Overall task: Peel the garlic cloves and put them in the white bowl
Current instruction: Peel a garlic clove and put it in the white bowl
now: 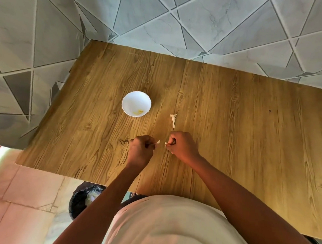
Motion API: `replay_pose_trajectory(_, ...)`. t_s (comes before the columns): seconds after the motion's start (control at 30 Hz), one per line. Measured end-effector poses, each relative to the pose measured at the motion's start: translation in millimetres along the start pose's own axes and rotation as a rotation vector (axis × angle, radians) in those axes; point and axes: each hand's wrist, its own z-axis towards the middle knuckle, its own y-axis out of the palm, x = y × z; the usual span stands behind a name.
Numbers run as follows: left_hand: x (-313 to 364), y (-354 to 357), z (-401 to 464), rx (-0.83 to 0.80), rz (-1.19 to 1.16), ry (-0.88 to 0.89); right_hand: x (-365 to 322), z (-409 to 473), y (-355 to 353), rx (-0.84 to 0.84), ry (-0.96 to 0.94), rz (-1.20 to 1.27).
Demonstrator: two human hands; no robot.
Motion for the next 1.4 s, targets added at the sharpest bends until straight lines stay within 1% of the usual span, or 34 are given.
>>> replay_pose_trajectory(0.13, -3.6, 0.4, -0.8, 0.008, -0.036, 0.024, -0.4, 5.9, 0.1, -0.09, -0.021, 0.041)
replay_pose_trajectory(0.27, -7.9, 3.1, -0.9, -0.005, -0.056, 0.067, 5.2, -1.3, -3.1, -0.064, -0.036, 0.127)
replay_pose_trajectory(0.4, -3.8, 4.2, -2.3, -0.001, -0.011, 0.223, 1.2, -7.5, -7.7, -0.053, -0.044, 0.288)
replay_pose_trajectory(0.47, 0.8, 3.9, -3.3, -0.002, -0.011, 0.326, -2.5, -8.2, -9.8, -0.07, -0.036, 0.327)
replay_pose_trajectory(0.53, 4.4, 3.8, -4.1, 0.007, -0.044, 0.359, -2.7, -8.3, -11.5, -0.067, -0.05, 0.336)
replay_pose_trajectory(0.6, 6.4, 4.7, -4.3, 0.002, -0.104, 0.307, -1.6, -9.6, -13.5, -0.051, -0.069, 0.33)
replay_pose_trajectory(0.63, 7.8, 5.5, -4.2, -0.016, -0.154, 0.248, -0.3, -10.5, -13.9, -0.037, -0.084, 0.328)
replay_pose_trajectory(0.7, 11.8, 6.7, -2.9, -0.087, -0.327, 0.09, 1.3, -14.8, -14.6, 0.013, -0.144, 0.313)
replay_pose_trajectory(0.77, 15.4, 6.5, -1.1, -0.154, -0.505, -0.043, 1.6, -19.4, -15.1, 0.085, -0.269, 0.228)
replay_pose_trajectory(0.87, 16.0, 6.0, 1.2, -0.247, -0.707, -0.221, 4.0, -21.9, -14.4, 0.17, -0.491, 0.011)
replay_pose_trajectory(0.9, 16.0, 6.3, 1.7, -0.273, -0.763, -0.274, 5.2, -21.9, -13.2, 0.195, -0.524, -0.02)
replay_pose_trajectory(0.93, 16.5, 6.2, 1.7, -0.285, -0.803, -0.308, 4.8, -22.0, -11.6, 0.219, -0.515, -0.006)
replay_pose_trajectory(0.97, 16.7, 5.7, 2.2, -0.279, -0.821, -0.314, 1.3, -23.5, -10.3, 0.236, -0.459, 0.056)
replay_pose_trajectory(1.03, 16.2, 2.4, 4.0, -0.242, -0.773, -0.224, -9.3, -27.5, -7.4, 0.206, -0.212, 0.295)
replay_pose_trajectory(1.1, 14.3, -3.0, 5.9, -0.218, -0.633, -0.056, -20.7, -26.6, -5.9, 0.088, 0.125, 0.582)
replay_pose_trajectory(1.17, 9.7, -5.6, 7.6, -0.205, -0.481, 0.075, -26.5, -22.6, -7.9, -0.046, 0.441, 0.833)
replay_pose_trajectory(1.23, 6.7, -5.2, 8.5, -0.17, -0.355, 0.167, -28.5, -18.4, -13.1, -0.159, 0.678, 1.009)
replay_pose_trajectory(1.27, 7.2, -4.8, 8.0, -0.149, -0.303, 0.211, -28.4, -17.7, -14.7, -0.194, 0.744, 1.068)
replay_pose_trajectory(1.3, 7.6, -4.0, 7.6, -0.131, -0.275, 0.241, -28.1, -17.5, -15.1, -0.21, 0.759, 1.101)
replay_pose_trajectory(1.33, 7.8, -3.4, 7.8, -0.124, -0.281, 0.239, -27.6, -17.8, -14.1, -0.204, 0.722, 1.109)
replay_pose_trajectory(1.37, 8.4, -3.5, 7.7, -0.132, -0.327, 0.206, -26.1, -19.6, -12.6, -0.169, 0.619, 1.062)
replay_pose_trajectory(1.4, 9.4, -3.7, 8.3, -0.148, -0.405, 0.146, -23.1, -21.4, -12.3, -0.11, 0.454, 0.947)
